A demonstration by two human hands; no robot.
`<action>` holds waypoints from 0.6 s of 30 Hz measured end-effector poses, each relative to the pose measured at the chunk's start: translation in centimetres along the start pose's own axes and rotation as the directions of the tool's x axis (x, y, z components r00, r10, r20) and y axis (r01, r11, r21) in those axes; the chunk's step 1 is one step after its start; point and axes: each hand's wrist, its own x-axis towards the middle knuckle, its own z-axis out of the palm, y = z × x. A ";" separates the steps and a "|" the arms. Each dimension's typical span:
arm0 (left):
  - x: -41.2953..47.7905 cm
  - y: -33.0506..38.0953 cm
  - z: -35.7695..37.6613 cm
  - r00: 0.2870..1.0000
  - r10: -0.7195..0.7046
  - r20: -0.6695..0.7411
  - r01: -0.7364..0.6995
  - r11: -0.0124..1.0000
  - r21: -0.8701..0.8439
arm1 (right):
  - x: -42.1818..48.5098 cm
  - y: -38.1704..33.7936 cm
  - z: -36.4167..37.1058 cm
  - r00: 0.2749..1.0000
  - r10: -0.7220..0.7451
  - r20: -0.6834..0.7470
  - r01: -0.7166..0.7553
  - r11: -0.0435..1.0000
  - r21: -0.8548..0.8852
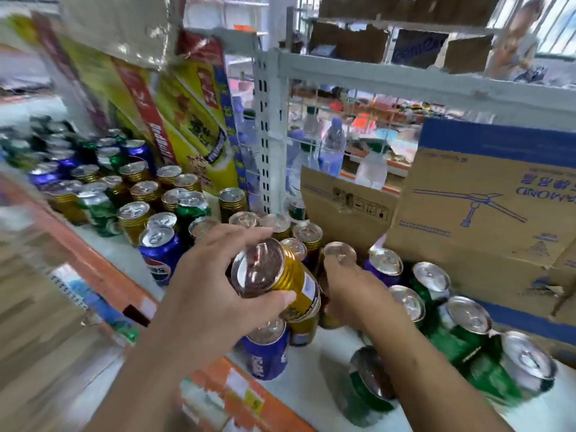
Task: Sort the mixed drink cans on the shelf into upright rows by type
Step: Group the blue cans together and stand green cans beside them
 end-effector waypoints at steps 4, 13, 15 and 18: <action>0.8 -1.0 0.1 0.998 0.007 0.055 -0.007 1.000 -0.004 | -0.5 -0.3 0.1 0.993 0.066 -0.094 -0.061 0.997 0.054; 1.0 -0.4 0.3 0.997 0.048 -0.056 -0.055 0.991 -0.119 | -7.2 -1.3 -4.8 0.809 0.217 -0.546 -0.029 0.943 0.331; 0.5 0.0 -0.1 0.992 0.054 -0.111 -0.067 0.990 -0.122 | -8.6 -2.0 -5.2 0.765 0.194 -0.614 0.078 0.919 0.388; -0.5 0.5 -1.5 0.983 0.063 -0.172 -0.077 0.994 -0.075 | -9.7 -3.2 -4.8 0.711 0.141 -0.689 0.215 0.889 0.403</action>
